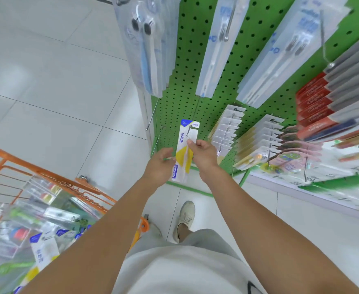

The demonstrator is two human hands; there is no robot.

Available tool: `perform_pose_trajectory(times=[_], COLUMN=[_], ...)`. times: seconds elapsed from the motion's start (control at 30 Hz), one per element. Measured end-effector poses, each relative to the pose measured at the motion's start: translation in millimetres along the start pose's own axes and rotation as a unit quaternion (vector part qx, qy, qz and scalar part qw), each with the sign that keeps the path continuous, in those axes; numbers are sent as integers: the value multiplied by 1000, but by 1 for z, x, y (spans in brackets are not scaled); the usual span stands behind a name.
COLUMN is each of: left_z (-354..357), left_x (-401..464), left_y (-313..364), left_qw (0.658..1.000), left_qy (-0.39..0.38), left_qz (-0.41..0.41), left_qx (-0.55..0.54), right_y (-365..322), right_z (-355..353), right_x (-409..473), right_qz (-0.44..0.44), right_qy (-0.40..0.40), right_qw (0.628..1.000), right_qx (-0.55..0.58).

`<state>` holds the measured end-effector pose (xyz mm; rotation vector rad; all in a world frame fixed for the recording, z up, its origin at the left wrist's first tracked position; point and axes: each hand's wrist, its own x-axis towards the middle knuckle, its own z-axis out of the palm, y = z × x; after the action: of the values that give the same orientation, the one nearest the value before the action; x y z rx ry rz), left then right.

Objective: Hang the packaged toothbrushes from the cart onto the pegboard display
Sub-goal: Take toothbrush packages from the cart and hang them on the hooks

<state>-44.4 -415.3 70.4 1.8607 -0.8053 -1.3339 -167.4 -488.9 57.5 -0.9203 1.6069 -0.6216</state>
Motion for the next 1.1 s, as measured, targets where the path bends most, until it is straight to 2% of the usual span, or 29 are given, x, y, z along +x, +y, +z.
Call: perform_pose_trajectory(times=[0.1,0.17,0.23,0.4,0.53,0.63,0.77,0.87,0.97,1.1], left_z=[-1,-5,-11,-26,-31,-36,-57,-80,-109,-153], left_x=[1,0,-3,-5,-5,-11,-31,-61,-101,-170], left_y=[-6,-15,-24,-46,-50,-53,-74,-101,-139,-203], left_qw=[1000,1000,999,997,994,990,983,970,956,927], left_qy=[13,18,22,37,46,55,106,181,259,338], left_qz=[-8,-12,-24,-59,-70,-86,-112,-126,-123,-152], left_qx=[4,-3,-12,-26,-64,-94,-100,-105,-59,53], right_y=[-21,-34,-42,-31,-9,0,27,51,72,93], right_z=[11,20,27,28,30,36,58,85,113,138], right_x=[15,27,35,37,39,31,-1,-39,-82,-126], right_qz=[95,174,200,205,152,163,187,161,78,-121], right_qy=[-2,-14,-12,-3,-34,-51,-120,-215,-343,-489], right_qw=[994,984,980,976,984,982,975,961,918,768], right_qx=[-63,-30,15,66,82,85,26,-59,-185,-395])
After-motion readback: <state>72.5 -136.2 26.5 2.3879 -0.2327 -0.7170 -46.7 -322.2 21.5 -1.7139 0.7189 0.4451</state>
